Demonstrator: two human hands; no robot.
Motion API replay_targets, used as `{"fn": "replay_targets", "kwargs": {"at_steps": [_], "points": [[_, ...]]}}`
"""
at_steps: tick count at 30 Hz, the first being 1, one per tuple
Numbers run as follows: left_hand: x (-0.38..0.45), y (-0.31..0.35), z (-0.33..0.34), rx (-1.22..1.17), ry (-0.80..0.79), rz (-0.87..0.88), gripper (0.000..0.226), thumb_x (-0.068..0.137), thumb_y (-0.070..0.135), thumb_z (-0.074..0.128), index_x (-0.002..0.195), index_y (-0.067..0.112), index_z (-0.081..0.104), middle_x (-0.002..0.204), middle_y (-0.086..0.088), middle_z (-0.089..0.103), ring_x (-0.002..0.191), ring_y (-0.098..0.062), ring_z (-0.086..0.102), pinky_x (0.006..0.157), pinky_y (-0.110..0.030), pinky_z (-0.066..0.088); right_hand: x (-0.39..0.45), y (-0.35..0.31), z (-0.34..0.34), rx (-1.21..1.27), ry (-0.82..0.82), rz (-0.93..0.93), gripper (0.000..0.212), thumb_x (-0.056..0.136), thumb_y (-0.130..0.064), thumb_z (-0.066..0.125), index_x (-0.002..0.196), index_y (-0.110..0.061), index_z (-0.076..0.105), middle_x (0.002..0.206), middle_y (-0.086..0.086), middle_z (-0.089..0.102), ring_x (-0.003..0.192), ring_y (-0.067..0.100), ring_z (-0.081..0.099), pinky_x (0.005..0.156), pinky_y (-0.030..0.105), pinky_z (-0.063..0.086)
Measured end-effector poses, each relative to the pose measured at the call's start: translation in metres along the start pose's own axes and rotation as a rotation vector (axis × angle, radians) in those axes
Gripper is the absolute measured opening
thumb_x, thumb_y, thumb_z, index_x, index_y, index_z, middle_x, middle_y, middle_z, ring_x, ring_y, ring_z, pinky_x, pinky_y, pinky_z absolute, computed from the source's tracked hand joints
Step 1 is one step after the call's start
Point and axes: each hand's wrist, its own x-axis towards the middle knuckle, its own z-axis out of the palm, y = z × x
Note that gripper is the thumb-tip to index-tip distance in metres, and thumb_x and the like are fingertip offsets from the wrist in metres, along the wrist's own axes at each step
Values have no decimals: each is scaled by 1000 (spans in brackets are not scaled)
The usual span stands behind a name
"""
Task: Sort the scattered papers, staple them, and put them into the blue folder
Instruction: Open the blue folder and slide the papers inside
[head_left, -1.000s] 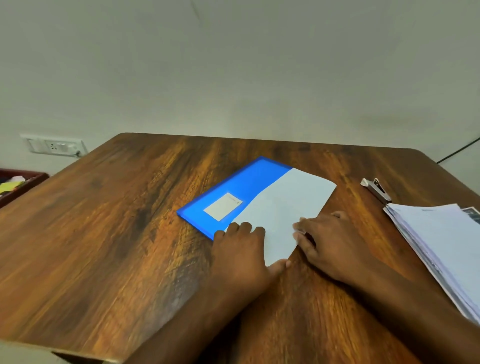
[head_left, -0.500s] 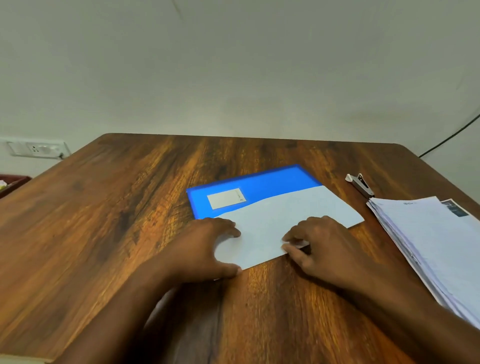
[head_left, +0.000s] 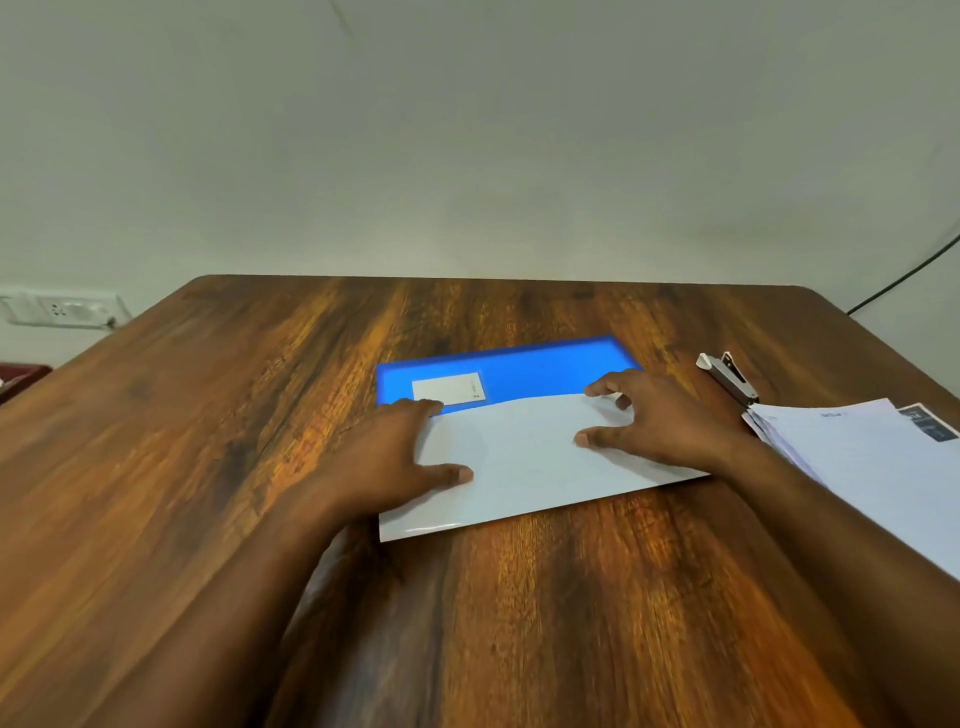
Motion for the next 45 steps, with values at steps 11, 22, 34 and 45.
{"fn": "replay_targets", "kwargs": {"at_steps": [11,22,34,45], "points": [[34,27,15,41,45,31,86,82,67,77,151,22,51,146,0,58,132,-20,51,112,-45,44,27,2,10,-58,-61,-7,68,79,-57,83,138,-29,63,125,-7,54,102,11,54,87,30,45],[46,40,25,2,106,-14,56,83,64,78,124,30,62,125,5,58,118,-16,48,102,-43,41,44,-15,37,12,-12,-18,39,85,-49,80,118,-35,65,124,-3,54,116,18,51,103,46,48],[20,44,-25,-23,100,11,34,97,58,64,91,25,68,86,8,64,79,-13,58,64,-32,38,5,-28,-4,53,179,-155,13,90,-32,80,94,-32,68,95,-26,61,108,10,51,103,44,38],[14,-21,-33,-444,29,-17,47,90,49,79,131,27,71,133,11,70,124,-9,64,106,-37,51,-30,-19,-41,147,279,-378,18,89,-16,77,94,-32,72,97,-18,71,97,8,63,75,38,54]]}}
